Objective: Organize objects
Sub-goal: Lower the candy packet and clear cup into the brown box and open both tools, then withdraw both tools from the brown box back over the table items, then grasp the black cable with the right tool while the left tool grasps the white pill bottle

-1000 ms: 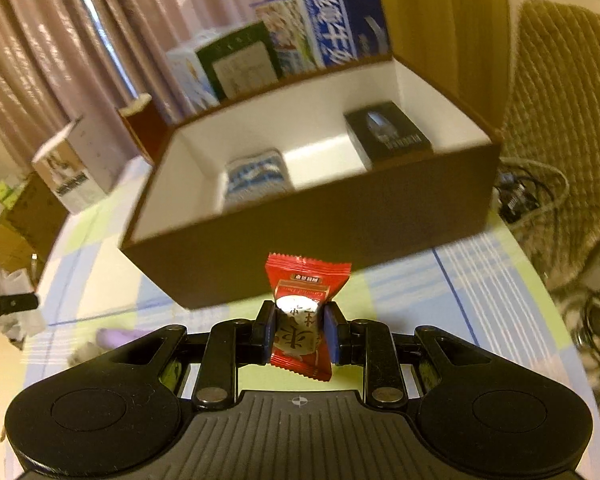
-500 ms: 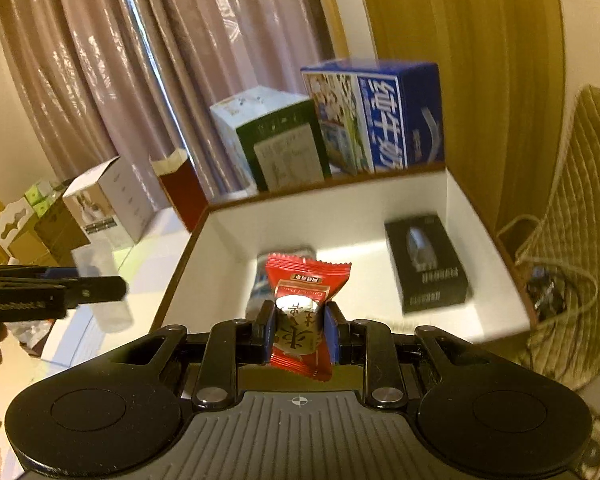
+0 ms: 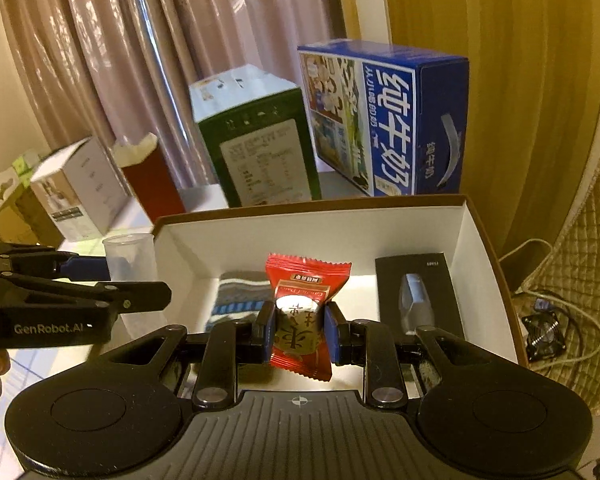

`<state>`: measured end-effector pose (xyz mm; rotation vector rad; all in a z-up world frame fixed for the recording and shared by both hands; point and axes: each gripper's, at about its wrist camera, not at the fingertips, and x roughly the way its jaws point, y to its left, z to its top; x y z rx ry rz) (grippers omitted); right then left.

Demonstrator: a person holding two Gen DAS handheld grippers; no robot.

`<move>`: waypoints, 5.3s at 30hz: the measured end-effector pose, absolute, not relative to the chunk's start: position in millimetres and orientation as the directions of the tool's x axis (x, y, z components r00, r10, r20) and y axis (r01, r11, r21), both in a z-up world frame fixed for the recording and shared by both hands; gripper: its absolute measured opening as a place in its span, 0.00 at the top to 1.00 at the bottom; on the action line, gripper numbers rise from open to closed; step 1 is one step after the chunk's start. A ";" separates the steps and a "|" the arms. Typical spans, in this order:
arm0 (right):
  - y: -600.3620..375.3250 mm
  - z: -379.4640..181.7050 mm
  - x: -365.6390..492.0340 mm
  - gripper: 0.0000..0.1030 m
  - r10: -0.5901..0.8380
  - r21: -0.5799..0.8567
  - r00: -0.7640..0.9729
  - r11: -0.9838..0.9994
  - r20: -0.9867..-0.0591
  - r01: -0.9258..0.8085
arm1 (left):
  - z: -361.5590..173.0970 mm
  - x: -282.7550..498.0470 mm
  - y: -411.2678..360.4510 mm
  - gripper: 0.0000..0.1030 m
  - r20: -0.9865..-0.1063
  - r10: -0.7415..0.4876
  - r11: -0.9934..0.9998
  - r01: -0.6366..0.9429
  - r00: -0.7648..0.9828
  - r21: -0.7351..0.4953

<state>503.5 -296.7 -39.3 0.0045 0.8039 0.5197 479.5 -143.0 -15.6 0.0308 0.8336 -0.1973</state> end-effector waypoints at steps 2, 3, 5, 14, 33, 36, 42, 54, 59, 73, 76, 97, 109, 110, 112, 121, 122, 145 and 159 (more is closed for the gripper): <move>-294.5 -46.7 514.2 0.78 0.443 0.194 0.567 0.874 -0.694 -0.446 | -23.9 491.8 -144.4 0.52 -0.753 -0.153 0.983 0.180 0.640 -0.047; -293.2 -50.1 518.3 0.78 0.441 0.193 0.564 0.874 -0.698 -0.445 | -28.3 497.2 -145.1 0.52 -0.759 -0.149 0.983 0.177 0.633 -0.045; -290.6 -58.8 528.7 0.78 0.433 0.188 0.552 0.876 -0.713 -0.444 | -37.1 507.1 -146.3 0.52 -0.774 -0.140 0.984 0.174 0.618 -0.039; -282.9 -89.4 563.2 0.78 0.414 0.187 0.511 0.880 -0.753 -0.436 | -57.4 534.7 -145.7 0.52 -0.805 -0.120 0.986 0.164 0.581 -0.029; -299.0 -82.9 564.6 0.15 0.417 0.185 0.547 0.885 -0.726 -0.427 | -66.3 550.5 -142.5 0.23 -0.807 -0.075 0.985 0.168 0.586 0.031; -302.4 -77.7 557.7 0.07 0.414 0.173 0.558 0.884 -0.719 -0.434 | -60.7 545.6 -138.4 0.17 -0.803 -0.076 0.986 0.165 0.592 0.028; -310.0 -66.7 543.7 0.02 0.426 0.187 0.559 0.882 -0.712 -0.433 | -47.6 528.2 -130.8 0.12 -0.798 -0.080 0.987 0.157 0.597 0.018; -323.2 -45.3 499.9 0.02 0.437 0.224 0.567 0.885 -0.698 -0.407 | -13.4 471.8 -120.0 0.07 -0.772 -0.109 0.990 0.141 0.626 -0.025; -328.0 -34.5 476.9 0.02 0.428 0.224 0.582 0.893 -0.691 -0.391 | -0.4 442.7 -119.2 0.06 -0.761 -0.099 0.990 0.141 0.641 -0.011; -336.9 -8.0 412.8 0.02 0.462 0.297 0.599 0.885 -0.654 -0.359 | 21.4 368.9 -108.7 0.05 -0.738 -0.130 0.991 0.117 0.662 -0.070; -337.4 -5.0 400.7 0.02 0.466 0.308 0.600 0.884 -0.650 -0.352 | 22.7 353.6 -104.7 0.05 -0.737 -0.132 0.991 0.109 0.663 -0.079; -314.4 -16.7 318.5 0.02 0.467 0.317 0.550 0.881 -0.692 -0.351 | 13.4 256.0 -51.9 0.05 -0.761 -0.094 0.995 0.041 0.642 -0.089; -280.8 -41.6 290.9 0.02 0.472 0.314 0.477 0.872 -0.742 -0.375 | -10.9 222.6 -19.1 0.05 -0.805 -0.045 0.997 -0.020 0.591 -0.070; -277.1 -44.4 289.2 0.02 0.473 0.314 0.468 0.870 -0.746 -0.379 | -13.4 219.9 -16.7 0.05 -0.808 -0.033 0.997 -0.033 0.589 -0.065; -269.9 -49.9 286.6 0.02 0.473 0.313 0.453 0.868 -0.756 -0.384 | -18.5 216.5 -11.3 0.05 -0.817 -0.014 0.997 -0.053 0.577 -0.054; -238.4 -75.9 271.4 0.02 0.485 0.317 0.384 0.848 -0.785 -0.424 | -40.5 204.1 5.7 0.05 -0.846 -0.014 0.995 -0.080 0.533 -0.067; -235.0 -78.7 269.5 0.02 0.485 0.314 0.380 0.847 -0.788 -0.429 | -43.4 202.5 7.7 0.05 -0.849 -0.014 0.994 -0.082 0.528 -0.068; -164.9 -146.3 265.8 0.60 0.451 0.223 0.339 0.813 -0.825 -0.538 | -81.2 194.9 44.4 0.05 -0.882 0.001 0.991 -0.122 0.471 -0.064; -189.0 -155.3 266.7 0.82 0.401 0.206 0.353 0.854 -0.845 -0.478 | -95.3 205.3 57.4 0.05 -0.889 -0.010 0.991 -0.114 0.457 -0.070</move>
